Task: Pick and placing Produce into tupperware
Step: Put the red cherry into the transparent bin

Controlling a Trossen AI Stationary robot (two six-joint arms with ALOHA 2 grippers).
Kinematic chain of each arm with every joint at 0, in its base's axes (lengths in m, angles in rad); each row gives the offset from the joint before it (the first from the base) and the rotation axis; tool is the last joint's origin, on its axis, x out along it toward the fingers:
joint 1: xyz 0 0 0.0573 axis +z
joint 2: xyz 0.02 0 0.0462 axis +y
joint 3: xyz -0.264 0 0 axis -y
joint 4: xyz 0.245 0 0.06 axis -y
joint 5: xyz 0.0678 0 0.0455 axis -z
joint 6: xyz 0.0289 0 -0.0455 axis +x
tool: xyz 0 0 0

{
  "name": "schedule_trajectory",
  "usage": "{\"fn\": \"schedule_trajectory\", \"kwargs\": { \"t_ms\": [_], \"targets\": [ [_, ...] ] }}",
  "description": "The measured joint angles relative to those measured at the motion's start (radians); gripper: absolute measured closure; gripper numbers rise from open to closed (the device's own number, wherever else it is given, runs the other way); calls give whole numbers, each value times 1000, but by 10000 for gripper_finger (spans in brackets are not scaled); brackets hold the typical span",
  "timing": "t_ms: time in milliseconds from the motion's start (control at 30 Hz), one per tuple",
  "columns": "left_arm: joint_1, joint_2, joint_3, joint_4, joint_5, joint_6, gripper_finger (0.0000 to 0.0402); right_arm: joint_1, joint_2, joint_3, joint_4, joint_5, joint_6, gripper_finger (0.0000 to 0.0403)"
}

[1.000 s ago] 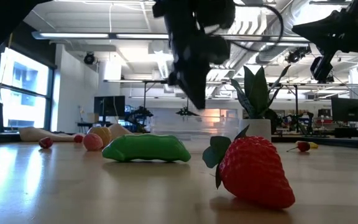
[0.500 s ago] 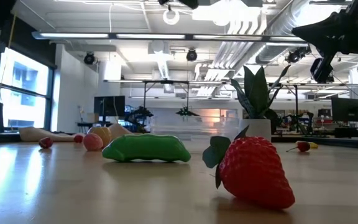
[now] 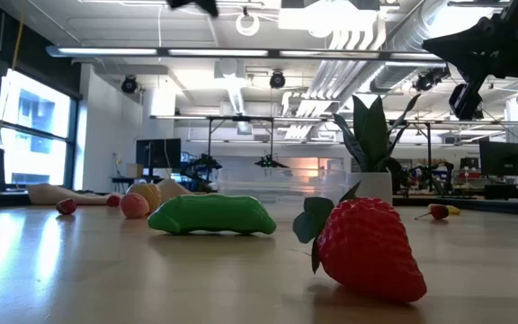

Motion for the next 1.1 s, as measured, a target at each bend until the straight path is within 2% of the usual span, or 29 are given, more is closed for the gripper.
{"fn": "schedule_trajectory", "kwargs": {
  "t_ms": [100, 300, 367, 500, 633, 800, 1100],
  "targets": [
    [37, -57, -192, 25, 62, -103, 396, 0, 0, 0, 1, 0, 0, 403],
    [178, -132, -523, 42, 30, -453, 396, 0, 0, 0, 0, 0, 0, 403],
    [222, -142, -603, 57, 31, -569, 396, 0, 0, 0, -2, 0, 0, 403],
    [296, -141, -721, 89, 29, -693, 396, 0, 0, 0, -3, 0, 1, 403],
    [341, -140, -799, 149, 54, -780, 396, 0, 0, 0, -3, 3, 0, 403],
    [371, -140, -822, 196, 59, -825, 396, 0, 0, 0, -5, 8, 0, 403],
    [370, -140, -822, 196, -67, -822, 396, 0, 0, 0, -26, 32, 0, 403]
  ]
}}
